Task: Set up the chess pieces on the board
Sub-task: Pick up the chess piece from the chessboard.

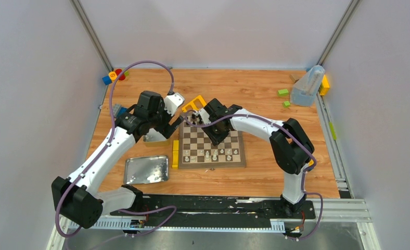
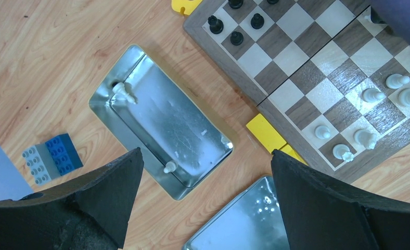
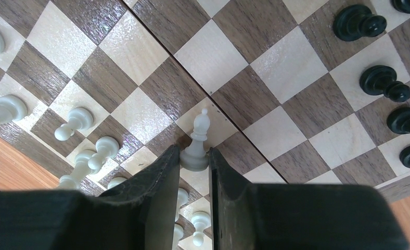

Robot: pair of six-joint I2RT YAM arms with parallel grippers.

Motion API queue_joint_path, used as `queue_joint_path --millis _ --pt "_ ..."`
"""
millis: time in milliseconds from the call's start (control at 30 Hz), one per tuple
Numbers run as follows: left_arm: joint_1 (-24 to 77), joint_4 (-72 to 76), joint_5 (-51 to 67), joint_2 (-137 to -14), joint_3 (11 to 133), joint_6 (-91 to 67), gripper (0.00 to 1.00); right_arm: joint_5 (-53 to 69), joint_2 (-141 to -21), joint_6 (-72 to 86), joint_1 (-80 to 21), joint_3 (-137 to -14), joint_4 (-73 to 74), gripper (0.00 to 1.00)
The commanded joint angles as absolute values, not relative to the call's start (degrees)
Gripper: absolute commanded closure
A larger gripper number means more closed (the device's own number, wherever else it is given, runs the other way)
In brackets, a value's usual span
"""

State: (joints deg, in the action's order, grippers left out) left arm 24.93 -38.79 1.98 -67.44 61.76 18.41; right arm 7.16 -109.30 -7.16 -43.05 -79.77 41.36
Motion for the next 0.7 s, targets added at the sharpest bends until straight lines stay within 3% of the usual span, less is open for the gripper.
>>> queue_joint_path --millis 0,233,367,667 --pt "24.79 -37.5 1.37 -66.88 61.69 19.06 0.0 7.26 -107.49 -7.78 -42.13 -81.05 41.84 0.8" --pt "23.67 -33.85 5.78 -67.46 61.3 15.12 0.0 20.2 -102.17 -11.19 -34.79 -80.34 39.24 0.91" --pt "22.79 -32.82 11.53 -68.76 63.08 12.83 0.01 28.27 -98.1 -13.74 -30.9 -79.11 36.97 0.92" --pt "22.32 -36.32 42.09 -79.77 73.82 5.75 0.1 41.85 -88.33 -18.63 -29.8 -74.8 32.59 0.92"
